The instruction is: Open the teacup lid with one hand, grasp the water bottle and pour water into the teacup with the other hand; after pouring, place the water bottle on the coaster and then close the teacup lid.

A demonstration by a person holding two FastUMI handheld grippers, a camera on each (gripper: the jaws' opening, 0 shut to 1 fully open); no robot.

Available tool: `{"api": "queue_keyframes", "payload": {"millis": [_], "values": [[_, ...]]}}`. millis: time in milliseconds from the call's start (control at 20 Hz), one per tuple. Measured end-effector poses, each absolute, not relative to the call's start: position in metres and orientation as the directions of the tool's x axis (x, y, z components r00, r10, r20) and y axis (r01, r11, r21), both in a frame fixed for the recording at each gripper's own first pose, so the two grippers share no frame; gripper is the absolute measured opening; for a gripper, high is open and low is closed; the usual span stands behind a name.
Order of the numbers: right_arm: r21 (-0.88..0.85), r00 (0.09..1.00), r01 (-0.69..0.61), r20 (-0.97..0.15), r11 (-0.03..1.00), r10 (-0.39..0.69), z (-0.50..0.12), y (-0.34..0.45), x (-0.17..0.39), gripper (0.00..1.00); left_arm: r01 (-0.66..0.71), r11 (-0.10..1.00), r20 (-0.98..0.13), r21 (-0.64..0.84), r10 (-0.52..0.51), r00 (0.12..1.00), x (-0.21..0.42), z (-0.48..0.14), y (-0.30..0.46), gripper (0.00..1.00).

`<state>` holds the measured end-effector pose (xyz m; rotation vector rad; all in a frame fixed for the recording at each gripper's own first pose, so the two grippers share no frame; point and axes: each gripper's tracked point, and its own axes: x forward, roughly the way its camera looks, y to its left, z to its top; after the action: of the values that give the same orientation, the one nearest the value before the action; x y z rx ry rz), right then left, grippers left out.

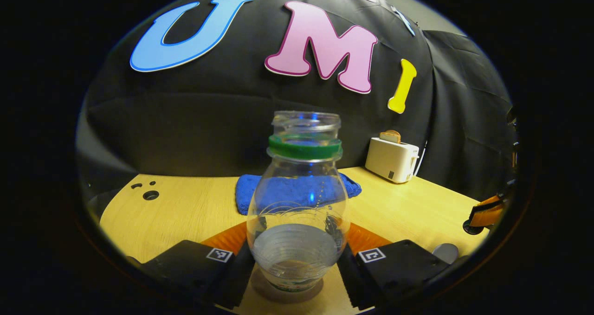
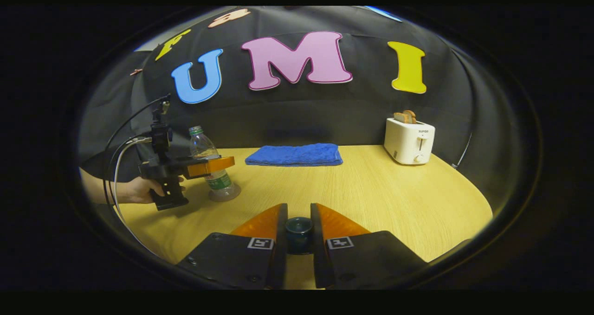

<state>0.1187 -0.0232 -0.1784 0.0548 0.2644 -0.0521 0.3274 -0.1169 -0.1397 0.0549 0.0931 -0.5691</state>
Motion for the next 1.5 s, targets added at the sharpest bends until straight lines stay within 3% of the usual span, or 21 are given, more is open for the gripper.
{"api": "queue_keyframes", "payload": {"millis": [150, 200, 250, 300, 400, 450, 600, 650, 850, 950, 1000, 1100, 1200, 1500], "values": [[0.045, 0.964, 0.062, -0.261, 0.997, -0.048, -0.177, -0.024, 0.119, 0.22, 0.559, 0.829, -0.118, 0.019, -0.554, 0.824, 0.316, -0.139, -0.118, 0.96], [0.049, 0.964, 0.062, -0.260, 0.997, -0.047, -0.177, -0.024, 0.119, 0.32, 0.557, 0.830, -0.130, 0.024, -0.550, 0.825, 0.317, -0.142, -0.117, 0.96], [0.053, 0.965, 0.063, -0.256, 0.997, -0.047, -0.175, -0.024, 0.120, 0.32, 0.556, 0.831, -0.144, 0.026, -0.547, 0.825, 0.314, -0.144, -0.114, 0.96], [0.054, 0.967, 0.062, -0.251, 0.997, -0.047, -0.173, -0.023, 0.121, 0.22, 0.553, 0.833, -0.155, 0.029, -0.543, 0.826, 0.310, -0.145, -0.111, 0.96], [0.057, 0.969, 0.058, -0.243, 0.997, -0.042, -0.172, -0.021, 0.124, 0.22, 0.550, 0.835, -0.172, 0.033, -0.537, 0.826, 0.303, -0.146, -0.106, 0.96], [0.061, 0.970, 0.054, -0.241, 0.997, -0.038, -0.171, -0.018, 0.125, 0.27, 0.549, 0.835, -0.180, 0.036, -0.535, 0.825, 0.299, -0.148, -0.102, 0.96], [0.051, 0.973, 0.038, -0.231, 0.998, -0.025, -0.172, -0.010, 0.130, 0.22, 0.525, 0.850, -0.202, 0.030, -0.510, 0.836, 0.286, -0.149, -0.091, 0.97], [0.038, 0.973, 0.029, -0.230, 0.999, -0.019, -0.175, -0.007, 0.131, 0.27, 0.497, 0.867, -0.183, 0.031, -0.484, 0.856, 0.282, -0.144, -0.084, 0.96], [0.029, 0.971, -0.018, -0.237, 0.999, 0.024, -0.198, 0.013, 0.140, 0.22, 0.449, 0.894, -0.124, 0.004, -0.445, 0.887, 0.268, -0.132, -0.076, 0.96], [0.014, 0.972, -0.026, -0.232, 1.000, 0.029, -0.206, 0.017, 0.143, 0.32, 0.431, 0.903, -0.115, -0.007, -0.429, 0.896, 0.258, -0.128, -0.069, 0.96], [0.004, 0.972, -0.031, -0.232, 1.000, 0.031, -0.209, 0.019, 0.145, 0.22, 0.429, 0.903, -0.115, -0.015, -0.428, 0.897, 0.254, -0.127, -0.069, 0.96], [-0.003, 0.969, -0.048, -0.241, 0.999, 0.046, -0.218, 0.025, 0.146, 0.27, 0.426, 0.904, -0.116, -0.035, -0.427, 0.897, 0.246, -0.126, -0.068, 0.96], [-0.010, 0.967, -0.053, -0.249, 0.999, 0.049, -0.225, 0.027, 0.146, 0.23, 0.413, 0.910, -0.121, -0.045, -0.415, 0.902, 0.240, -0.128, -0.066, 0.96], [-0.018, 0.967, -0.044, -0.252, 0.999, 0.038, -0.231, 0.025, 0.151, 0.29, 0.404, 0.903, -0.161, -0.143, -0.424, 0.891, 0.221, -0.136, -0.078, 0.96]]}}
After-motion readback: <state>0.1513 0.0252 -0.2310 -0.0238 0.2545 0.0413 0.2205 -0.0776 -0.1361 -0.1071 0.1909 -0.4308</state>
